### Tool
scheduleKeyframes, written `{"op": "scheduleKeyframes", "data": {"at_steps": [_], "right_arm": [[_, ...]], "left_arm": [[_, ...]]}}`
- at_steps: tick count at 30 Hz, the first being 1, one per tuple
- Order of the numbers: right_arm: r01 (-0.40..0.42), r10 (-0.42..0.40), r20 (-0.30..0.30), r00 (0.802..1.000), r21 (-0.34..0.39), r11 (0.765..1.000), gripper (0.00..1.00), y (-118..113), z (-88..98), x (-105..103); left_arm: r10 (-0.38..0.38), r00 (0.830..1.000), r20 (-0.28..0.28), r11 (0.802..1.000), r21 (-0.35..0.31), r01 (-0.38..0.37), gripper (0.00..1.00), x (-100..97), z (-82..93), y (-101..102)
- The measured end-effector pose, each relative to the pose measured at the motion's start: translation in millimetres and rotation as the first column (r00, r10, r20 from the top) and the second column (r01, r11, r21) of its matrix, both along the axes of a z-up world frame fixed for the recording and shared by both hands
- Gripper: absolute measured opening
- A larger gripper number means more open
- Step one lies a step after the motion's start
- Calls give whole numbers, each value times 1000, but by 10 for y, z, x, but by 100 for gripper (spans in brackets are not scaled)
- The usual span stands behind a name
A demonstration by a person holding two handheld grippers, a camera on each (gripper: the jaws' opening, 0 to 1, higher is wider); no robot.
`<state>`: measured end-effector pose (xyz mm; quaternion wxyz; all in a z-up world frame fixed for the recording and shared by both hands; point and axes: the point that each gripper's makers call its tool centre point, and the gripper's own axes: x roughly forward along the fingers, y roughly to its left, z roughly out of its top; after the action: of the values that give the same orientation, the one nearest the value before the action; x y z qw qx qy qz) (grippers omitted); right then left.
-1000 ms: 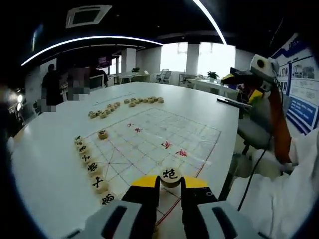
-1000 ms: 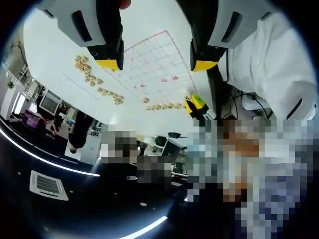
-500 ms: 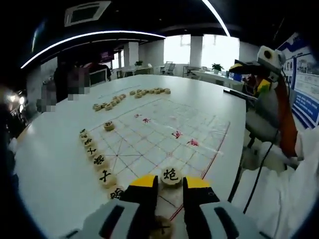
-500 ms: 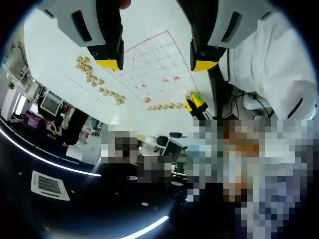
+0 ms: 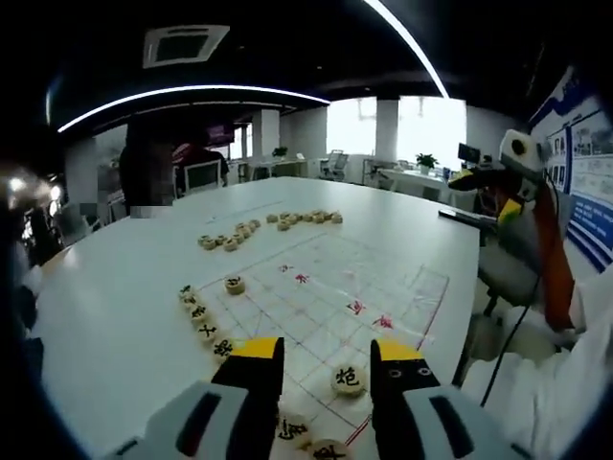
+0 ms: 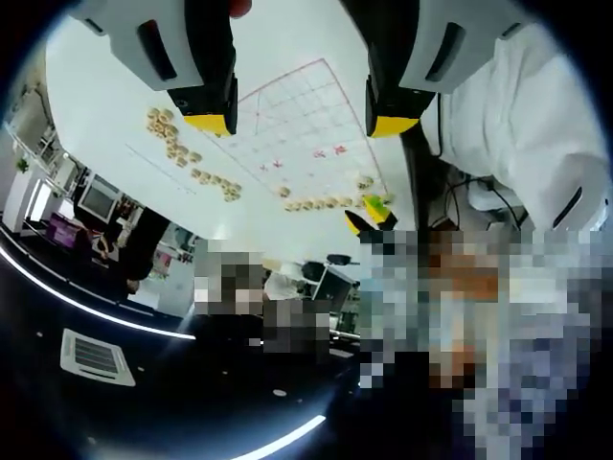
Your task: Pick up the chess pieces one by one and place each piece onto its starting position on the chessboard, setting the pieces on their correct points until all the chess pieces are arranged in the starting layout
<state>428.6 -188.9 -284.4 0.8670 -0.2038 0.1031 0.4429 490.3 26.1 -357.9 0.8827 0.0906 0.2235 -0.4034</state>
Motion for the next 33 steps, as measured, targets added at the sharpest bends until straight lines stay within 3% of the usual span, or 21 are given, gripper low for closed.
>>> {"op": "scheduleKeyframes", "data": {"at_steps": [7,14,18,23,24,33], "right_arm": [[4,-4,1,1000,2,1000,54,-15,6,0],[7,-7,3,1000,5,1000,54,-32,17,-5],[12,-12,4,1000,8,1000,54,-52,26,1],[23,-23,2,1000,14,1000,54,-83,24,21],[27,-27,1,1000,16,1000,54,-93,27,27],[50,-50,5,999,37,998,54,-174,65,68]], "left_arm": [[25,998,64,999,-32,-23,37,204,309,-19],[61,994,91,997,-50,-57,37,522,450,-89],[93,991,91,995,-43,-90,37,869,421,-178],[103,992,71,995,-5,-103,38,1182,296,-247],[111,991,72,993,20,-113,39,1320,238,-257],[151,986,75,986,61,-156,39,1860,28,-342]]}}
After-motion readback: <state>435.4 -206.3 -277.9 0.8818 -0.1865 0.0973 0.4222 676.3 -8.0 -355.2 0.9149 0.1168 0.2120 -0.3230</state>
